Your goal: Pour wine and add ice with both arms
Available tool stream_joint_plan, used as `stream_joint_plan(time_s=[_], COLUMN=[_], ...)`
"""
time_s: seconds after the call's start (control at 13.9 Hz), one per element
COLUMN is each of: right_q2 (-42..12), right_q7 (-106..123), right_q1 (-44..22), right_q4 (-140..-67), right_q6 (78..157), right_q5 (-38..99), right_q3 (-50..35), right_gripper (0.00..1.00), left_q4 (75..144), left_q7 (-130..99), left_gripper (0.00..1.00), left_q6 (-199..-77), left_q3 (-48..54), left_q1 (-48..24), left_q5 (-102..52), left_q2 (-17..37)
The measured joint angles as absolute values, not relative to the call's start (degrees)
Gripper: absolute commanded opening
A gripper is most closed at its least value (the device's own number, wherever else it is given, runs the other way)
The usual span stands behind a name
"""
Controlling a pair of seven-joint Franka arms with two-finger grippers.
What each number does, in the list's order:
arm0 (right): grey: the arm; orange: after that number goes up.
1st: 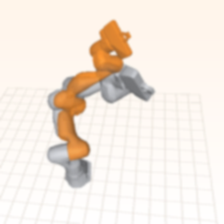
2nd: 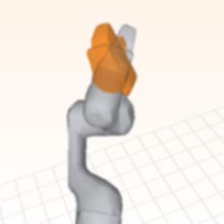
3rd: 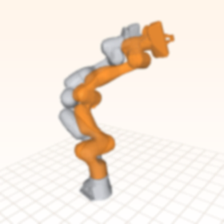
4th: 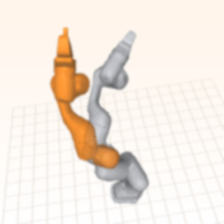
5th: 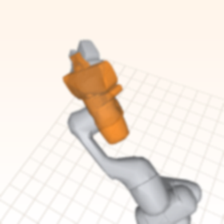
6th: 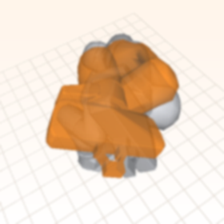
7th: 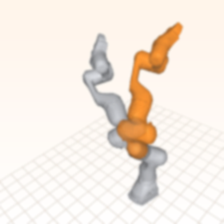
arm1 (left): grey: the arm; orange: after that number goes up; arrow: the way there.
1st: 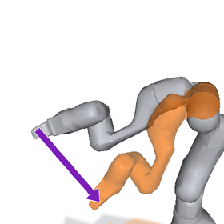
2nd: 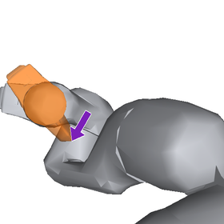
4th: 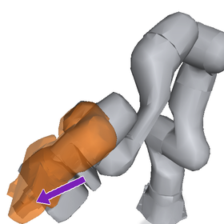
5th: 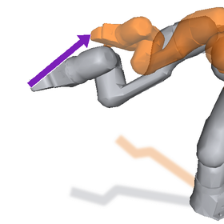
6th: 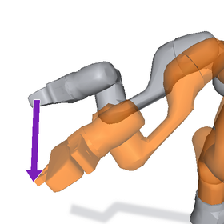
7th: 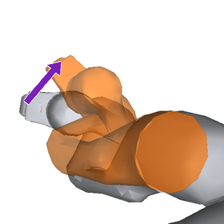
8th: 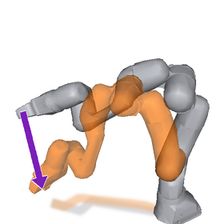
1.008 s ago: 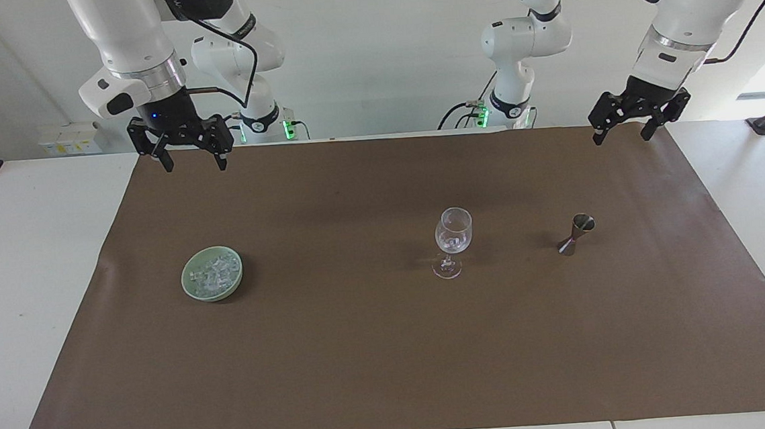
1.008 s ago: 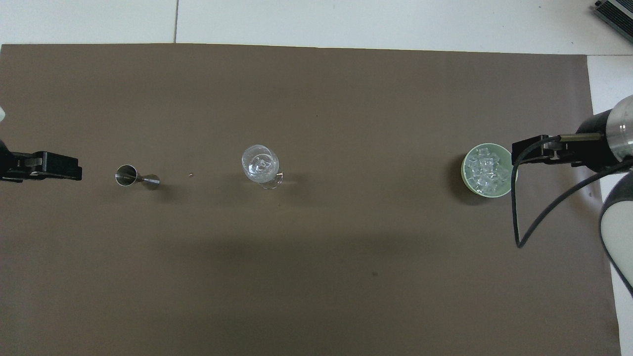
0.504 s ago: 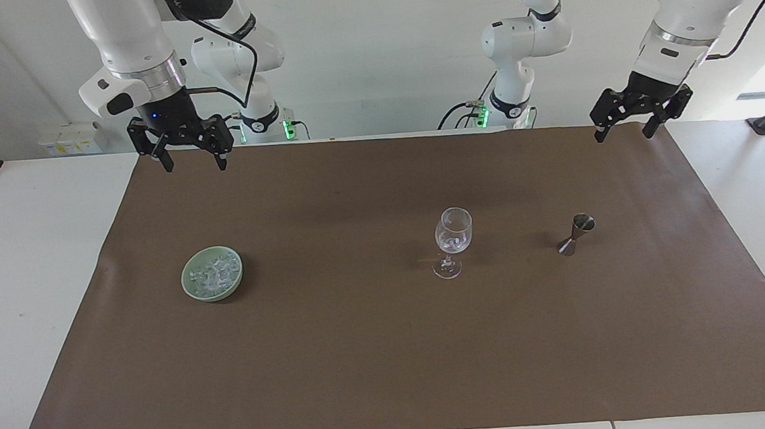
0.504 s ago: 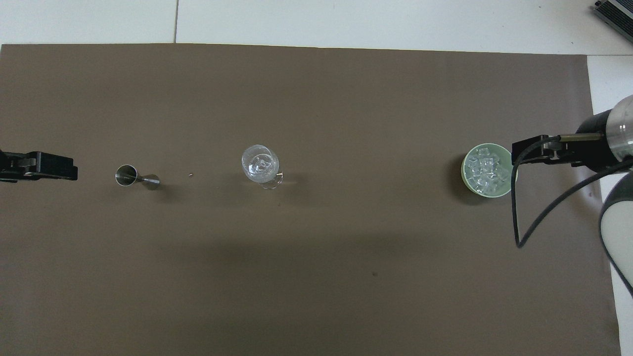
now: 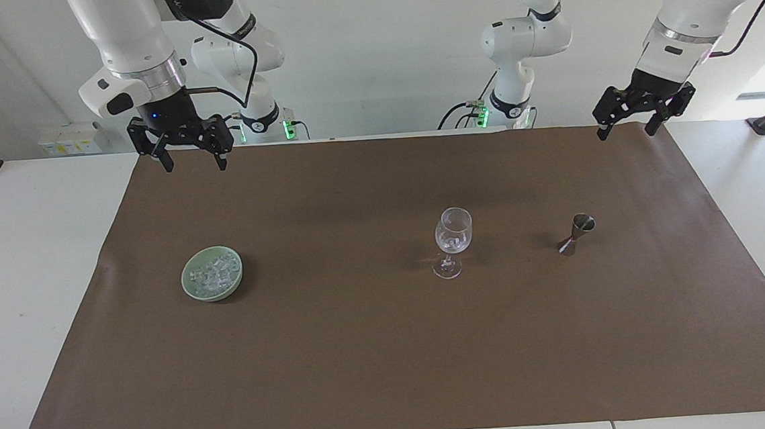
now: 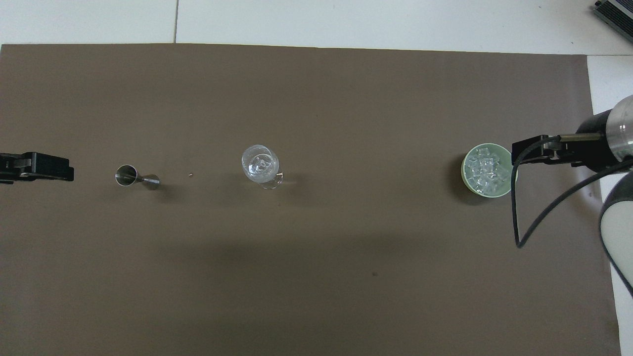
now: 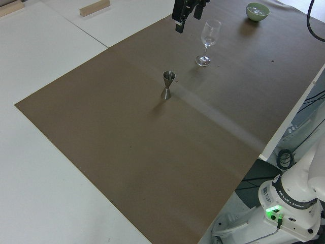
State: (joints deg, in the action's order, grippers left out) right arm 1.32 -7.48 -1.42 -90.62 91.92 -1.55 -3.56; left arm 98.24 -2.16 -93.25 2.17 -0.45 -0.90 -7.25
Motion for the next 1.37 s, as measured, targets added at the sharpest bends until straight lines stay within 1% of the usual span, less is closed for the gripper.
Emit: stream_joint_plan(time_s=[1.37], right_q2=[1.32], right_q7=[-7.48], right_q1=[-1.42], right_q4=[-90.62], right_q6=[91.92], right_q5=[-1.55], right_q3=[-3.56], right_gripper=[1.00], left_q4=[98.24], left_q7=[-2.16], left_gripper=[1.00], left_q6=[-91.64], left_q3=[2.32], left_q1=[-0.41], left_q5=[-0.90], left_q2=[-7.46])
